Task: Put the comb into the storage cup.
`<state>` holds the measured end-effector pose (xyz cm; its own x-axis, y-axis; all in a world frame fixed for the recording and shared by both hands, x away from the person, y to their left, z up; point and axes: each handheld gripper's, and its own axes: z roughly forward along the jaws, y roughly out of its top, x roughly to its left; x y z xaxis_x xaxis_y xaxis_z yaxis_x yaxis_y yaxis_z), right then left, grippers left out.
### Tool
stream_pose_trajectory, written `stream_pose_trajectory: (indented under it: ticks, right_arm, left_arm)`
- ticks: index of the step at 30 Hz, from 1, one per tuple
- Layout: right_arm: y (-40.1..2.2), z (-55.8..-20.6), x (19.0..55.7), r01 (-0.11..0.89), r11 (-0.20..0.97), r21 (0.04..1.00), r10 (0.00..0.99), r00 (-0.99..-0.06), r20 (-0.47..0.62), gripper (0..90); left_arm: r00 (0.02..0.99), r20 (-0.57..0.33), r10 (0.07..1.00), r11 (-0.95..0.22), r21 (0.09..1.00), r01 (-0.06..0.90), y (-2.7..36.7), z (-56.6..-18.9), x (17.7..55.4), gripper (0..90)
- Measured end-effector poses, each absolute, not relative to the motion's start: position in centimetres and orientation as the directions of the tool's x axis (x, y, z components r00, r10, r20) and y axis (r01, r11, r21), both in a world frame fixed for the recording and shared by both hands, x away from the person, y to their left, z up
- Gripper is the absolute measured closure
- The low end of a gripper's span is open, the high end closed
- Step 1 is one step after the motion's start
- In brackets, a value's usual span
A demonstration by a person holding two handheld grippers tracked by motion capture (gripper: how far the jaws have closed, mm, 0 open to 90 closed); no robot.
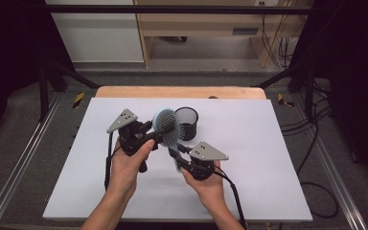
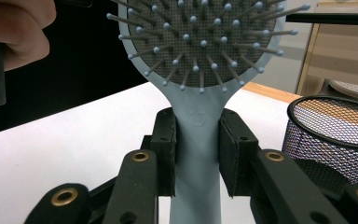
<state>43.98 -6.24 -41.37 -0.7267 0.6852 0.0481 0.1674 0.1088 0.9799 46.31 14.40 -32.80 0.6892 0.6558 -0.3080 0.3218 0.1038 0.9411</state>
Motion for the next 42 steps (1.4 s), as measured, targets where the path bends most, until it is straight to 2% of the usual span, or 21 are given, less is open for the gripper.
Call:
stream_pose_trajectory:
  ticks: [42]
  right_arm:
    - [-6.28, -41.37, 44.03, 0.174, 0.115, 0.978, 0.685, -0.727, 0.049, 69.7]
  left_arm:
    - [0.706, -0.265, 0.656, 0.072, 0.954, 0.292, 14.07, -32.75, 46.05, 52.0]
